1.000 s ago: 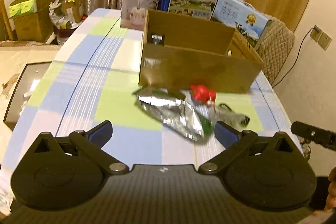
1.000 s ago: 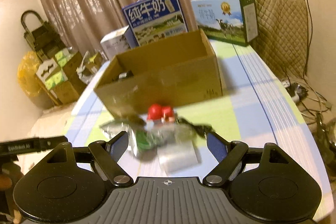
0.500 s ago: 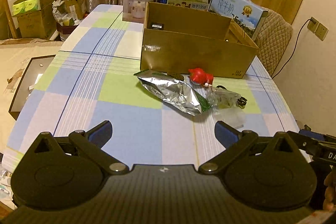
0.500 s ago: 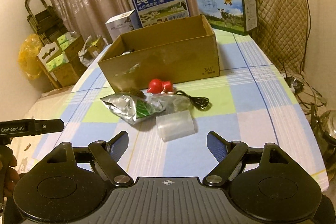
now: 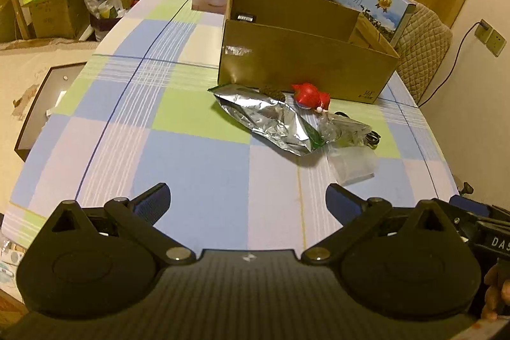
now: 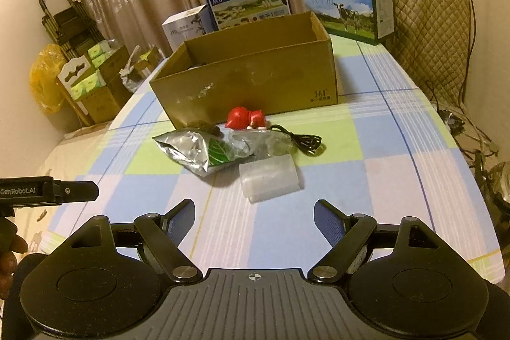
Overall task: Organize objects
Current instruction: 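Withdraw both tools and move toward the clear plastic cup and foil bag, then grasp the clear plastic cup with the right tool while the left tool approaches the foil bag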
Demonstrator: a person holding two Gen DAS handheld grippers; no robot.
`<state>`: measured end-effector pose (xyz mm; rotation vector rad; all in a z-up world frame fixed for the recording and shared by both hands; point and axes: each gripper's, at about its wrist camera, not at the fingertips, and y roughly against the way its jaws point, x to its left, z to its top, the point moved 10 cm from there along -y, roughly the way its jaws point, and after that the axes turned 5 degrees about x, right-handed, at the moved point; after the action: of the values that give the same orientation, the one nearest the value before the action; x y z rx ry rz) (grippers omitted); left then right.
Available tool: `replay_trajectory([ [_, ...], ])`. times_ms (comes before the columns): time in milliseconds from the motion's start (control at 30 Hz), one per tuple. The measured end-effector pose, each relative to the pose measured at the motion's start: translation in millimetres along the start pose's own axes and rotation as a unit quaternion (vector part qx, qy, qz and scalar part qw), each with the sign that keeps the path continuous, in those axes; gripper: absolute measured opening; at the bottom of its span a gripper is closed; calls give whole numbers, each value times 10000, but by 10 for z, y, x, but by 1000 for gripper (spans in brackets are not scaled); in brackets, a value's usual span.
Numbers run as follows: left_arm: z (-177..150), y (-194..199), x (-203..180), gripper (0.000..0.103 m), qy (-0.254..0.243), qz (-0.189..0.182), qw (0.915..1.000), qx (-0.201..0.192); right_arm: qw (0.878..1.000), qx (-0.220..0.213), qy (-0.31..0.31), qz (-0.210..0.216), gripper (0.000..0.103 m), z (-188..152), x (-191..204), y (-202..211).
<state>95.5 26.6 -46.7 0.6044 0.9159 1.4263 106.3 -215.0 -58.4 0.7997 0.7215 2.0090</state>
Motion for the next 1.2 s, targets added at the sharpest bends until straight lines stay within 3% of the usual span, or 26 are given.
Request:
replay_trajectory([
  [367, -35, -156, 2, 102, -46, -21, 9999, 151, 9999, 121, -27, -14, 79, -16, -15, -122],
  [767, 88, -414, 72, 102, -143, 17, 9999, -32, 9995, 302, 117, -62, 79, 56, -58, -458],
  [1200, 206, -848, 92, 102, 19, -146, 9997, 170, 9951, 340, 893, -252, 83, 159, -36, -1047],
])
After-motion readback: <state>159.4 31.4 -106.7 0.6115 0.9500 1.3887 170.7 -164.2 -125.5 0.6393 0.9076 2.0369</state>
